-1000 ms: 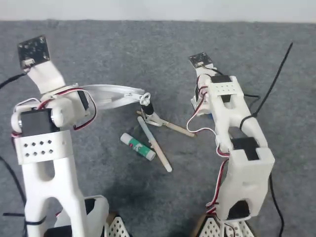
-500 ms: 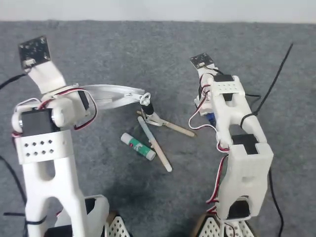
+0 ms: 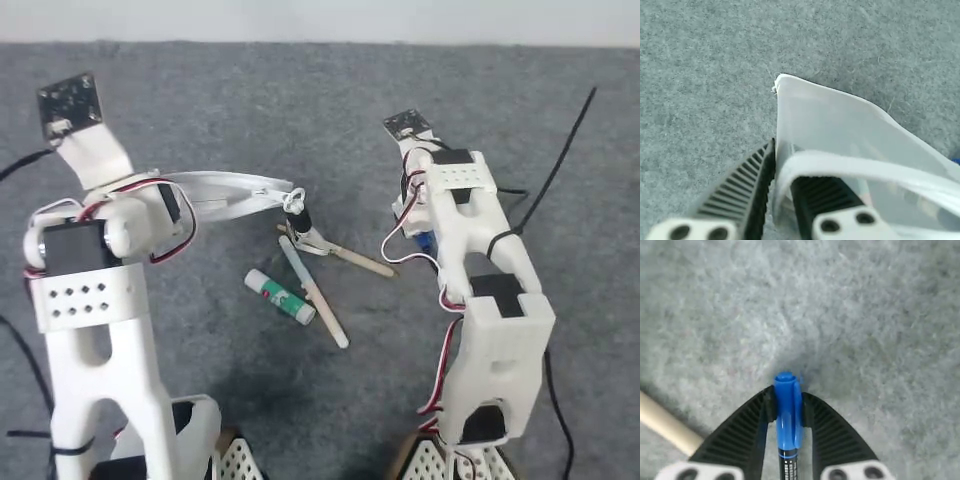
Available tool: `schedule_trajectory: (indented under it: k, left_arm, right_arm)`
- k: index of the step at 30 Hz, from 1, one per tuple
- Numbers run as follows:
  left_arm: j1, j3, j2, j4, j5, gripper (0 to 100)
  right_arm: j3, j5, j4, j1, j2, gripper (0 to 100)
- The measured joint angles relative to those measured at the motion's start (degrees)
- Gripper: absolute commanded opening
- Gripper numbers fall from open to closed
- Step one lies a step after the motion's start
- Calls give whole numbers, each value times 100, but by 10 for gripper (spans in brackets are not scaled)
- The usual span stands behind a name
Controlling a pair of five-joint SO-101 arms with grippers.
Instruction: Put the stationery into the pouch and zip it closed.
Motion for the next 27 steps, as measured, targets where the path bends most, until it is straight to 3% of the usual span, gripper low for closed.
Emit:
schedule_trajectory:
  k: [9,18,27]
  left_arm:
    - [0,0,0,0,0,12]
    - [0,0,0,0,0,12]
    - [0,0,0,0,0,12]
  right_arm:
    - [0,-651,651,-457,-853,6]
    - [0,-668,1609,-1046,-2048,6]
    - [9,-668,2127,-1143,-3297,6]
